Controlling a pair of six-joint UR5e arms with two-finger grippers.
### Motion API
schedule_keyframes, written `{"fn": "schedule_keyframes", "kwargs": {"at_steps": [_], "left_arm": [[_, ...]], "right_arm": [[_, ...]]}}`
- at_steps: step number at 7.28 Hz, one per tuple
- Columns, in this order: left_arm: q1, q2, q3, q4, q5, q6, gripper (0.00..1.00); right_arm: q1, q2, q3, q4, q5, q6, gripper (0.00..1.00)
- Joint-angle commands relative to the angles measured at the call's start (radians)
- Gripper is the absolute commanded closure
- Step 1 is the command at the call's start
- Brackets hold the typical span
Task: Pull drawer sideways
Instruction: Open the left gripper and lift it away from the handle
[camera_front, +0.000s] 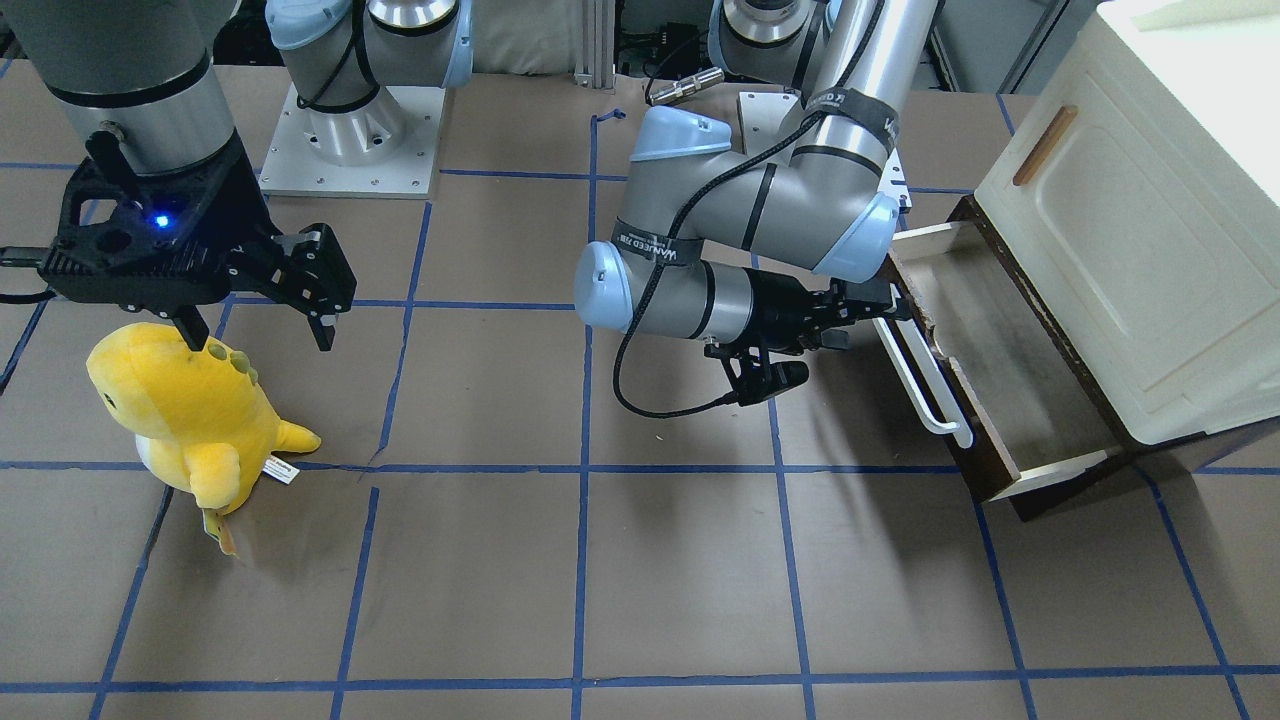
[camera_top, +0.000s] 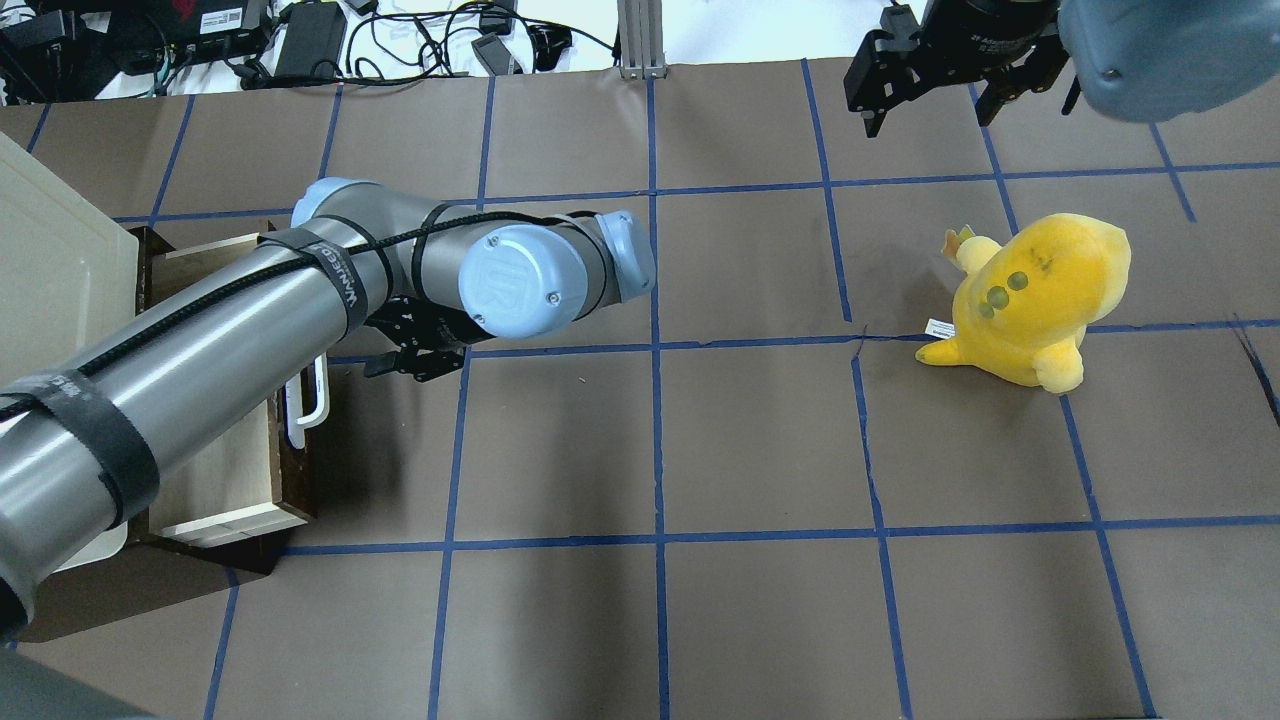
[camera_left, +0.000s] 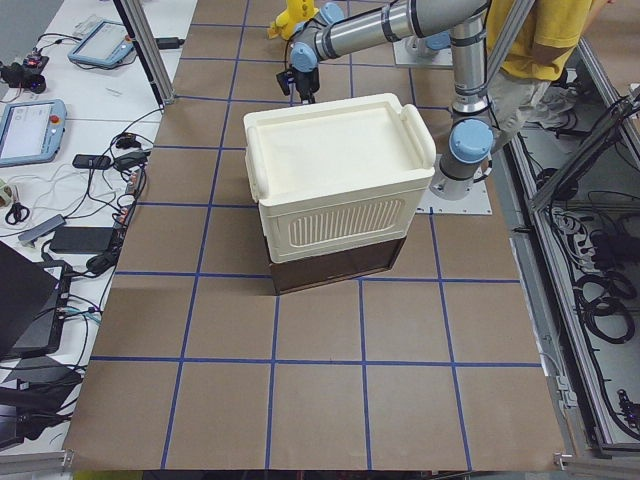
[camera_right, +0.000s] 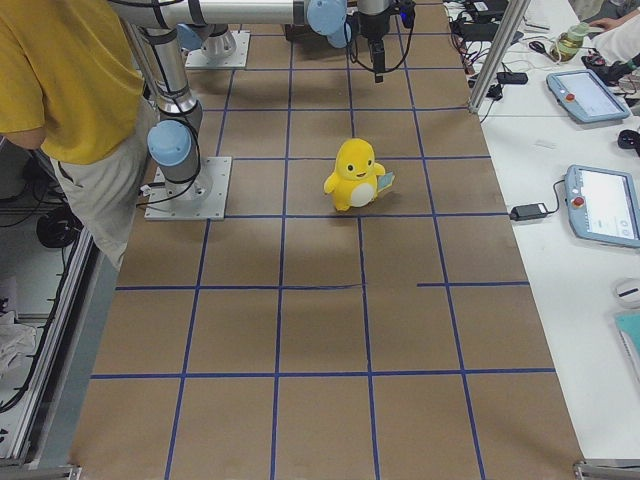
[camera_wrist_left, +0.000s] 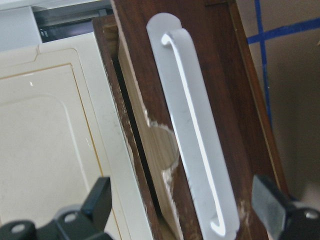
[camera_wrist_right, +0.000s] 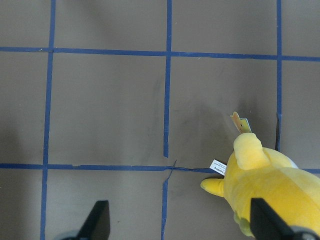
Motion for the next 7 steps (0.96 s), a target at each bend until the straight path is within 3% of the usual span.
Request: {"fn": "schedule_keyframes", "kwargs": {"at_steps": [1,2,6,7], "left_arm": [[0.028,0.069,0.086,0.088,-0.218,0.17,0.0],[0.078,0.112,0.089,0.161,-0.333,0.267,0.0],[0.307,0.258,0.137,0.261,-0.769,0.348,0.0],[0.301,0.29,0.142,0.281,-0.776,0.348,0.0]], "right_arm": [[0.0,0.0,0.0,0.0,0.0,0.0,0.0],[0.0,0.0,0.0,0.001,0.0,0.0,0.0],[0.0,0.0,0.0,0.0,0.0,0.0,0.0],[0.0,0.0,0.0,0.0,0.0,0.0,0.0]]}}
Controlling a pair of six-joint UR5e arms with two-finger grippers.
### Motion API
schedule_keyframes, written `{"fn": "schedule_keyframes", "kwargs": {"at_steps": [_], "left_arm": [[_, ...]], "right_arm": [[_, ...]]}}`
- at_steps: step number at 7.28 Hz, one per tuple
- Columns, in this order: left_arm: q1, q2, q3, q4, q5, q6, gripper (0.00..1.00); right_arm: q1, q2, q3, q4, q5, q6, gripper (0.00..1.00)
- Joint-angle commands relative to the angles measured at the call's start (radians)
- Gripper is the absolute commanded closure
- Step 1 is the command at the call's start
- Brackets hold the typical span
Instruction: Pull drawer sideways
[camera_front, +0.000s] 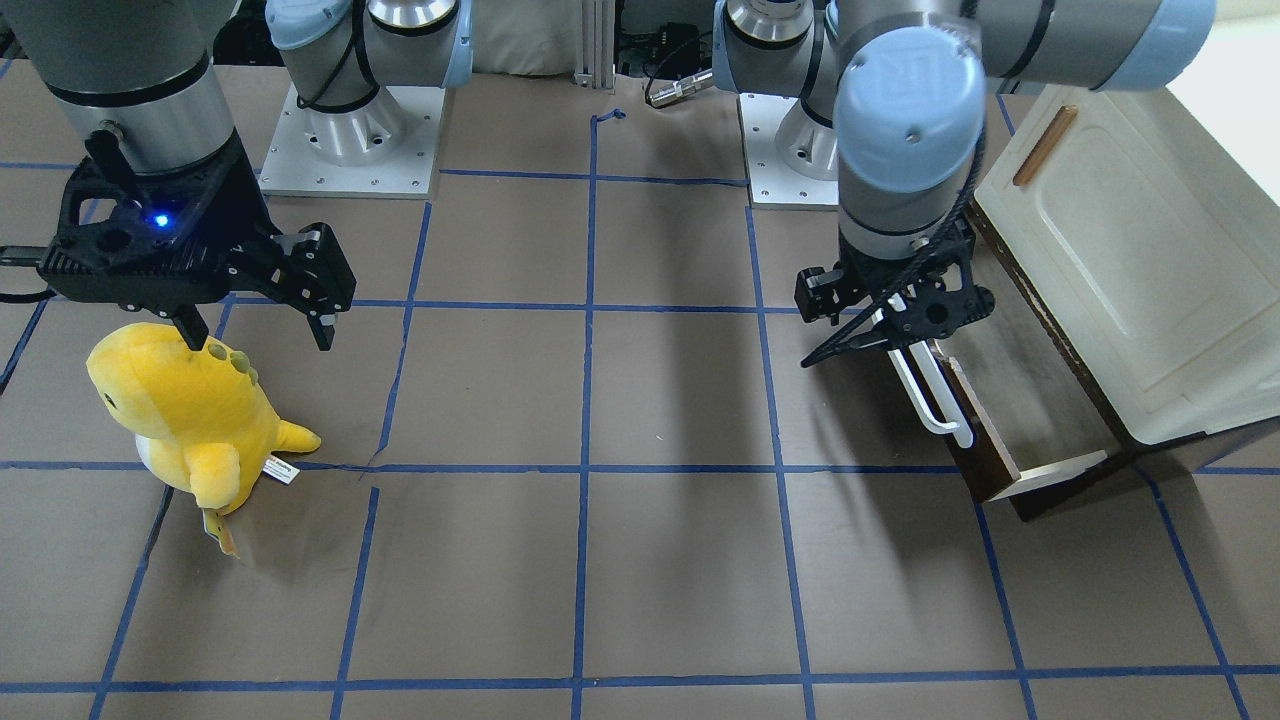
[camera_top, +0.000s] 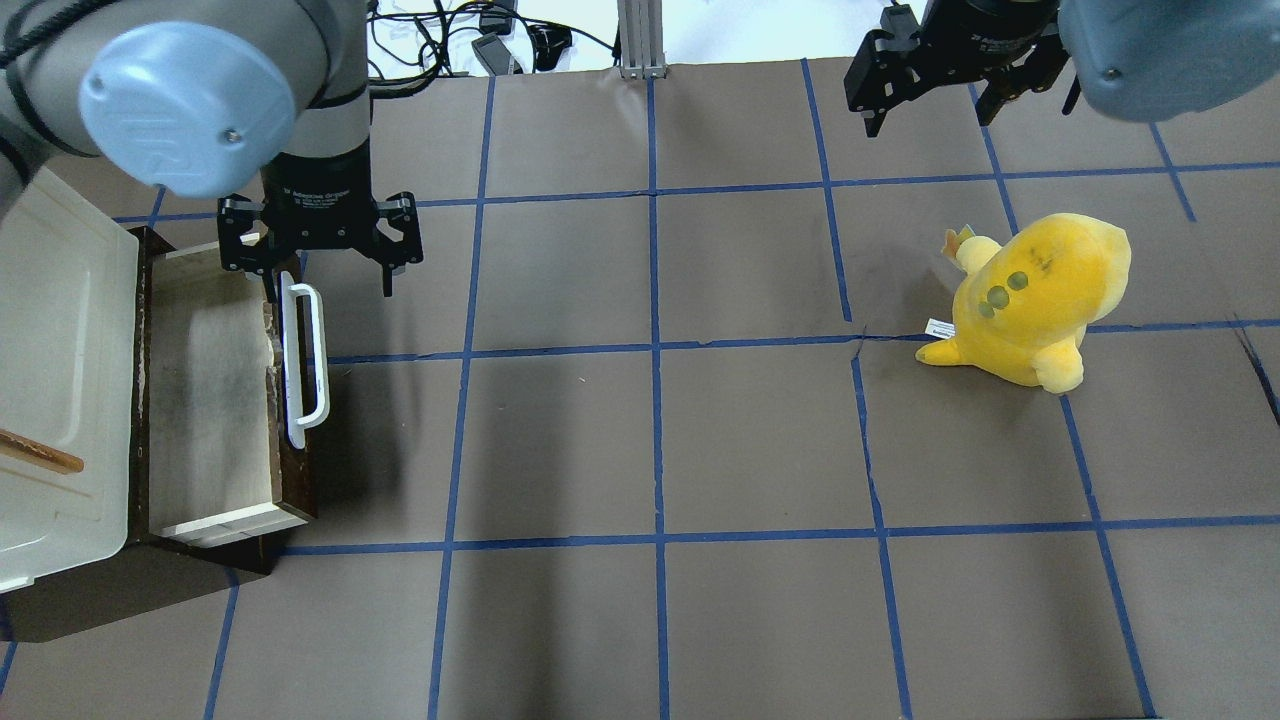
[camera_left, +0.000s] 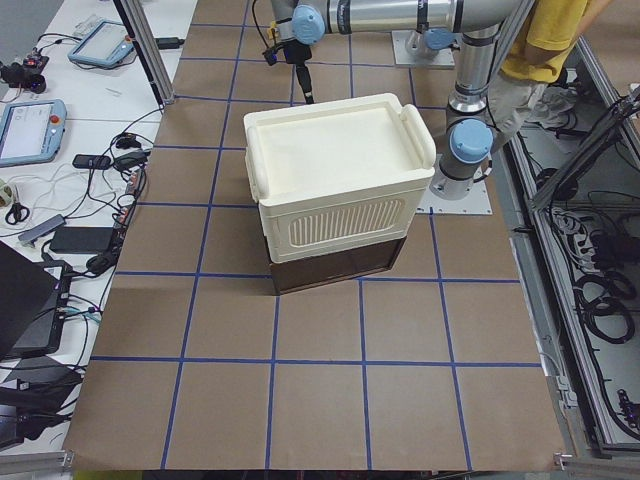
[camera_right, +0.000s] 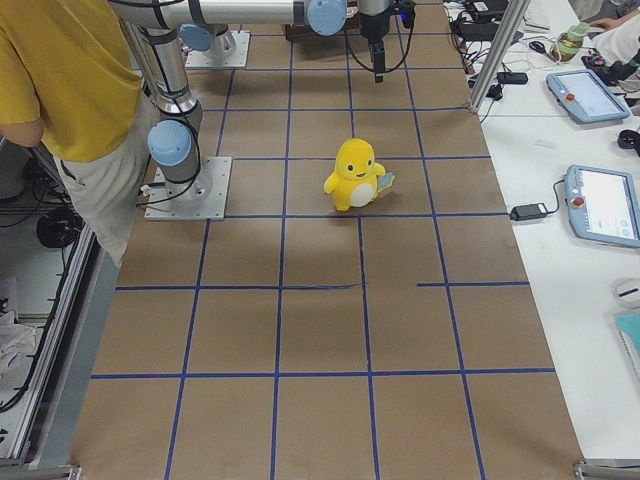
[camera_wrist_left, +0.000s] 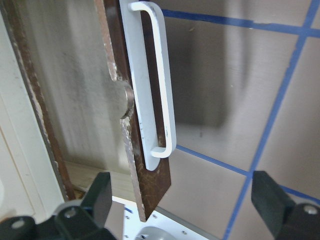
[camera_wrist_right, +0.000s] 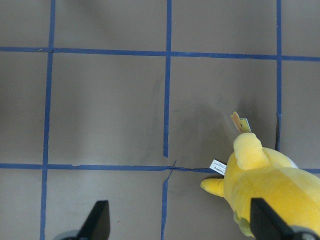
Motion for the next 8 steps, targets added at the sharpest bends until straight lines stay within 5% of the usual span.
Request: {"fn": "schedule_keyframes", "kwargs": {"at_steps": [1,5,8], "left_arm": [[0.019,0.075,0.014,0.118,-0.069,0.006,0.0],[0.018,0.138,0.011,0.106,-0.235,0.029,0.0],[0.018,0.138,0.014,0.105,-0.234,0.131,0.0]], "right_arm": [[0.0,0.0,0.0,0.0,0.0,0.0,0.0],[0.0,0.0,0.0,0.0,0.0,0.0,0.0],[0.0,0.0,0.0,0.0,0.0,0.0,0.0]]}}
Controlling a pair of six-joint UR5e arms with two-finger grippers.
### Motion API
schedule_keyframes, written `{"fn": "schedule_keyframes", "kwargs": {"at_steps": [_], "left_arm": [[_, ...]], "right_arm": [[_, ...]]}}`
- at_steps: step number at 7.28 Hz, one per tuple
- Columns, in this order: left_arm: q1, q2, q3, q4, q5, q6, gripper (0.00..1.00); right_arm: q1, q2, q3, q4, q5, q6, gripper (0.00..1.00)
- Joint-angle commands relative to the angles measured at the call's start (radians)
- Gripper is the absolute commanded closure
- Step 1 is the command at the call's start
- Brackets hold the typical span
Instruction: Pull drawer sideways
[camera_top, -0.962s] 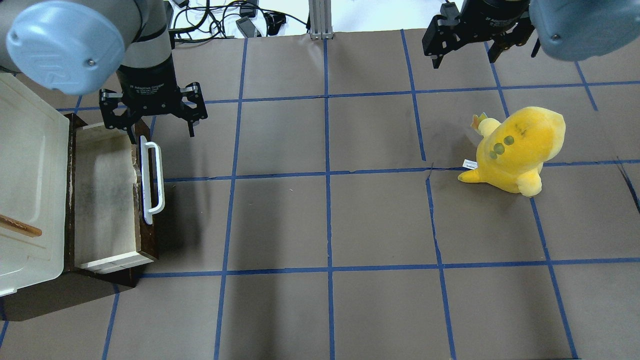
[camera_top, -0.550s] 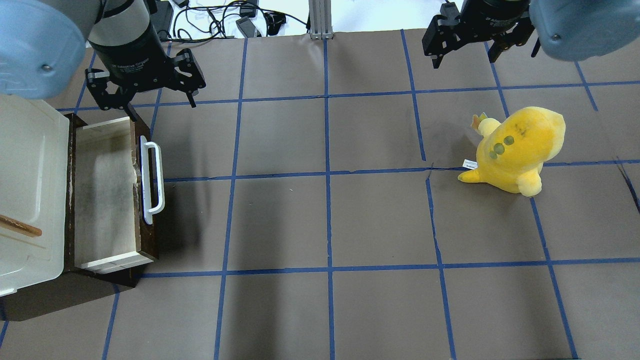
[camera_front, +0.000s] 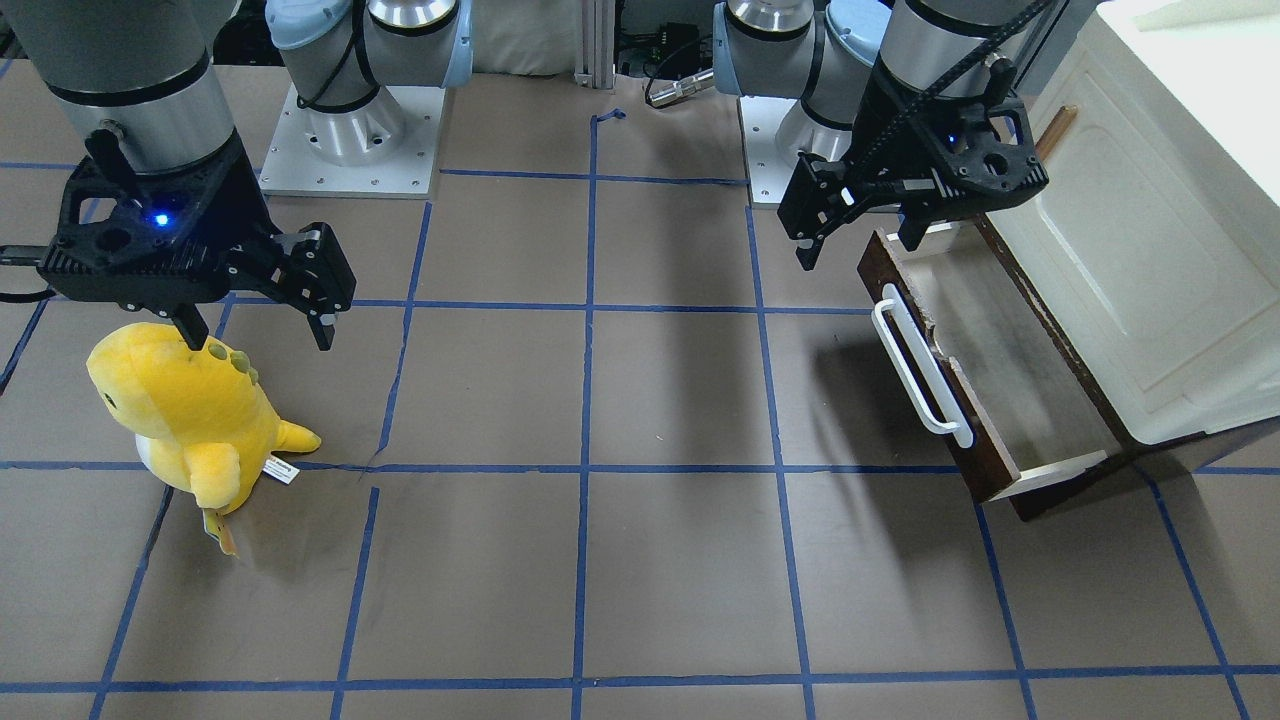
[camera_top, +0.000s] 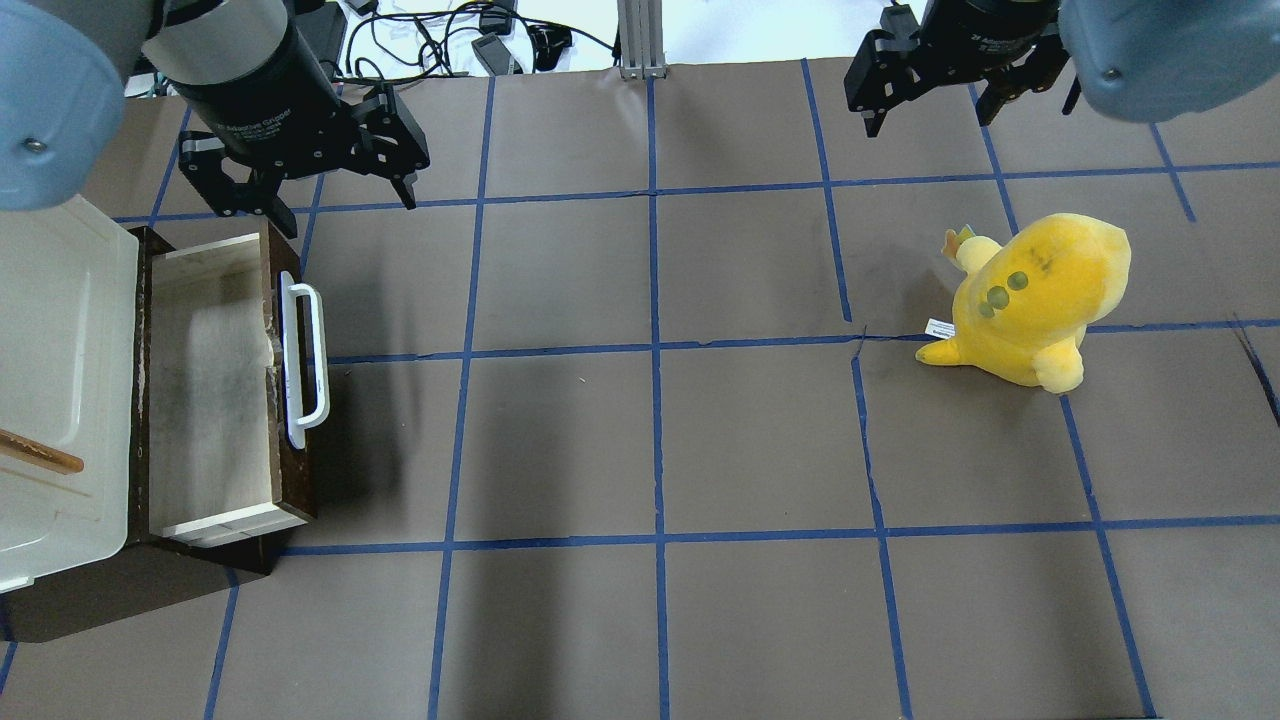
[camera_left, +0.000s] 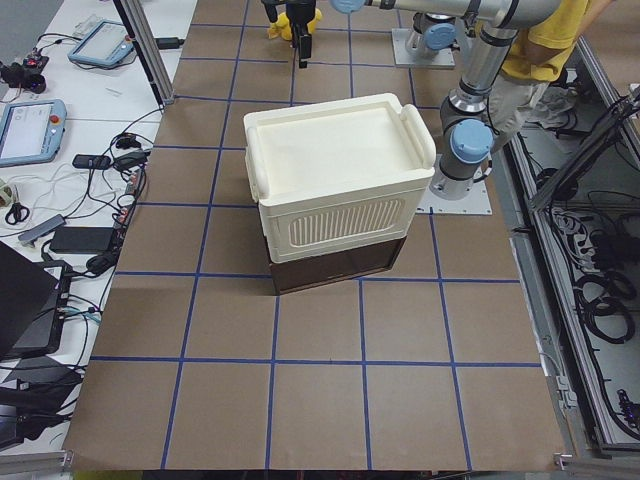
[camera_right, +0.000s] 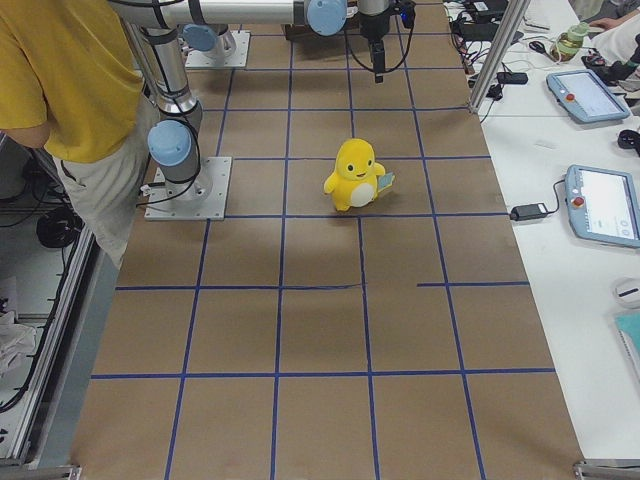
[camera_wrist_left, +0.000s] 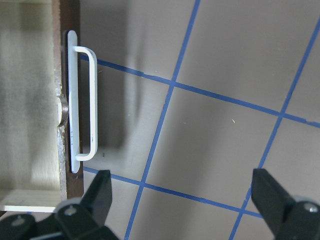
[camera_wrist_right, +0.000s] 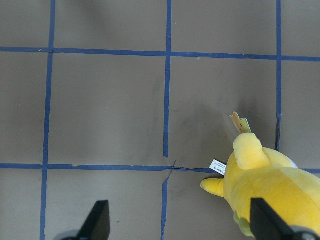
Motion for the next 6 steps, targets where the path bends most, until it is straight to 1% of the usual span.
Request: {"fn": "schedule_keyframes", "kwargs": {"at_steps": [1,3,6], "left_arm": [[0.0,0.005,-0.003,-0.009,0.006,0.02,0.0],[0.0,0.001,0.001,-0.034,0.015,0.028,0.0],[0.0,0.002,0.0,-0.032,0.017,0.029,0.0]], "right_arm": [[0.0,0.0,0.0,0.0,0.0,0.0,0.0],[0.0,0.0,0.0,0.0,0.0,0.0,0.0],[0.0,0.0,0.0,0.0,0.0,0.0,0.0]]}}
